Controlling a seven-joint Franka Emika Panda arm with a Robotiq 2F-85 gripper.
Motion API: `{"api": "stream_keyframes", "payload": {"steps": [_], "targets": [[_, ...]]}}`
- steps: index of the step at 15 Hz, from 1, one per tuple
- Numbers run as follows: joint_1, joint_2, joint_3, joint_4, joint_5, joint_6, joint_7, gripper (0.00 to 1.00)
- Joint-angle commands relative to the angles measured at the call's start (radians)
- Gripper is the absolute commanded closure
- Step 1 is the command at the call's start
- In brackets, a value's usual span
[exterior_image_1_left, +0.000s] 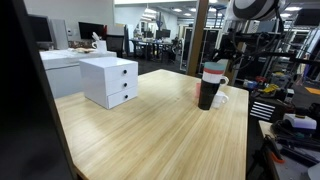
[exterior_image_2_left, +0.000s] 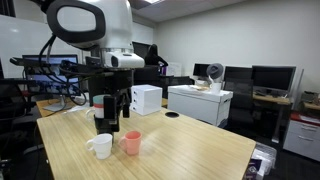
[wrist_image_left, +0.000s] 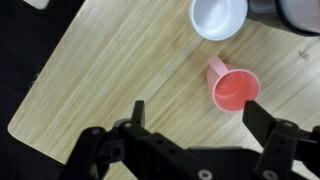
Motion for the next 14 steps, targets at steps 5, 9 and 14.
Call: {"api": "stream_keyframes", "payload": {"steps": [5, 9, 14], "targets": [[0.003, 0.071, -0.010, -0.006, 0.000, 0.063, -0.007, 0.00], [0.021, 0.133, -0.010, 0.016, 0.023, 0.095, -0.022, 0.00], [0.050, 0.211, -0.008, 0.061, 0.033, 0.114, -0.031, 0.00]]}}
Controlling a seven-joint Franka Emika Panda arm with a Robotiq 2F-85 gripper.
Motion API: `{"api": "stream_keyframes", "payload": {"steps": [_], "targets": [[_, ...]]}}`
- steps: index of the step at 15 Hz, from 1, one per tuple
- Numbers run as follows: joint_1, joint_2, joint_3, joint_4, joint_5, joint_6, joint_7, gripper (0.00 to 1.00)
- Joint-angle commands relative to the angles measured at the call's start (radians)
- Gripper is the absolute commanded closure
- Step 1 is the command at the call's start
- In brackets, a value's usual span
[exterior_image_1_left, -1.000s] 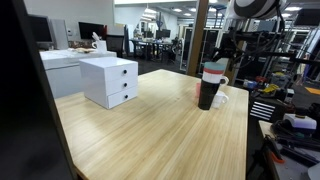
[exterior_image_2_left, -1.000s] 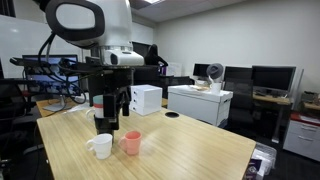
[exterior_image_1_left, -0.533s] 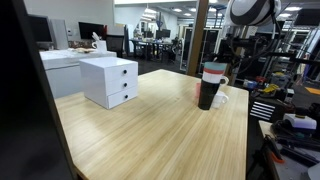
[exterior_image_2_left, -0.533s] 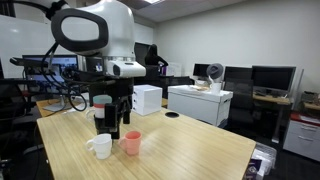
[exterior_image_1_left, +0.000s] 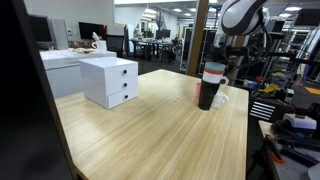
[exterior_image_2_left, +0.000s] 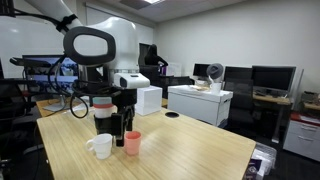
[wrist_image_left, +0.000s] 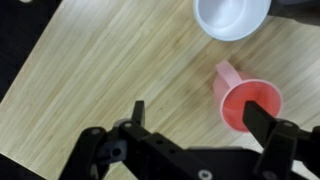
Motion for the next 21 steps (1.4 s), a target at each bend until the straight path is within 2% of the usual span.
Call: {"api": "stream_keyframes", "payload": {"steps": [1, 12, 13, 15, 21], "targets": [[0.023, 0.066, -0.003, 0.048, 0.029, 0.021, -0.031, 0.00], [0.054, 0.174, -0.009, 0.105, 0.068, 0.010, -0.035, 0.00], [0.053, 0.174, -0.012, 0.105, 0.066, 0.006, -0.032, 0.25], [0.053, 0.174, -0.014, 0.106, 0.067, 0.004, -0.031, 0.33], [0.053, 0.162, -0.021, 0.097, 0.067, 0.001, -0.022, 0.75]]}}
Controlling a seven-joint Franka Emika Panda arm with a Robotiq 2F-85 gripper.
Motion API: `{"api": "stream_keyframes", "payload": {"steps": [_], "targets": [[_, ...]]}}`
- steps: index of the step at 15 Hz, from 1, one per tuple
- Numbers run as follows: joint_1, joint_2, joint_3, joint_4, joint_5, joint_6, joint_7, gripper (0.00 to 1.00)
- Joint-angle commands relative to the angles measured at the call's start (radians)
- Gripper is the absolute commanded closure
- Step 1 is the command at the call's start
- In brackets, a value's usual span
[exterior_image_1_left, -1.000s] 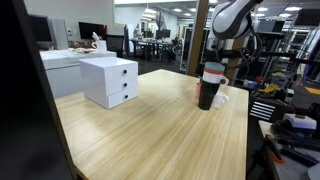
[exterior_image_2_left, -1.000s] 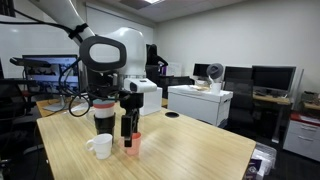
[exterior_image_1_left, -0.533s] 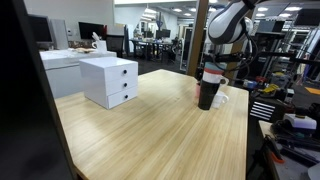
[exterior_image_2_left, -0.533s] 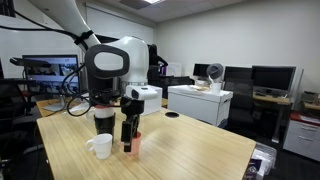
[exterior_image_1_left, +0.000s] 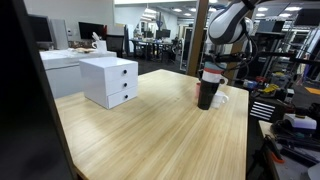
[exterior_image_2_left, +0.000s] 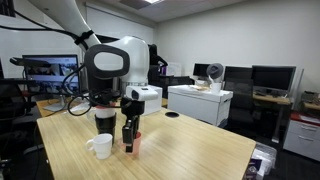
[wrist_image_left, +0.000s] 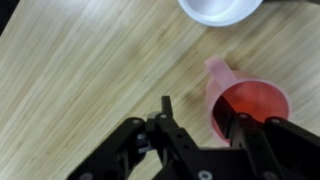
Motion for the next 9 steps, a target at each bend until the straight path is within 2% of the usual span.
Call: {"api": "stream_keyframes", "payload": {"steps": [1, 2, 4, 7, 9], "targets": [[0.005, 0.002, -0.011, -0.001, 0.031, -0.001, -0.021, 0.81], [0.005, -0.001, -0.012, -0.002, 0.034, -0.002, -0.020, 0.88], [0.004, -0.007, -0.014, -0.006, 0.040, -0.003, -0.019, 0.96], [0.011, -0.032, -0.011, -0.010, 0.055, -0.026, -0.012, 0.96], [0.020, -0.059, -0.010, -0.010, 0.023, -0.058, -0.001, 0.95]]}}
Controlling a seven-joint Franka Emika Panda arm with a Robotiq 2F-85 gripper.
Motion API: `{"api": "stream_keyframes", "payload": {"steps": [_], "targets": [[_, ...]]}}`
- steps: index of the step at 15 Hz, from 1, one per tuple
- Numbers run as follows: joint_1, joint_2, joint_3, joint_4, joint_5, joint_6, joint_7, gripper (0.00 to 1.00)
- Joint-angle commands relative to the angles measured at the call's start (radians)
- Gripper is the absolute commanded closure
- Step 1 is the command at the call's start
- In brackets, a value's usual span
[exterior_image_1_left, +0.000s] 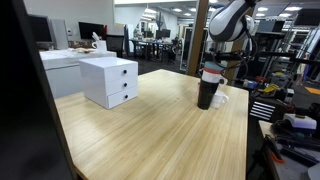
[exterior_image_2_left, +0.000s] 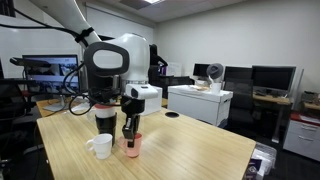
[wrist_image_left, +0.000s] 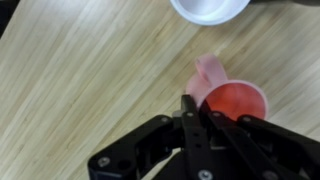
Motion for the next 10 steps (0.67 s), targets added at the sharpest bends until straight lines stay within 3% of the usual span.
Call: {"api": "stream_keyframes", "payload": {"steps": [1, 10], "targets": [[0.025, -0.063, -0.004, -0.011, -0.032, -0.065, 0.005, 0.95], [0.051, -0.274, 0.058, 0.026, -0.153, -0.236, -0.008, 0.95]]}}
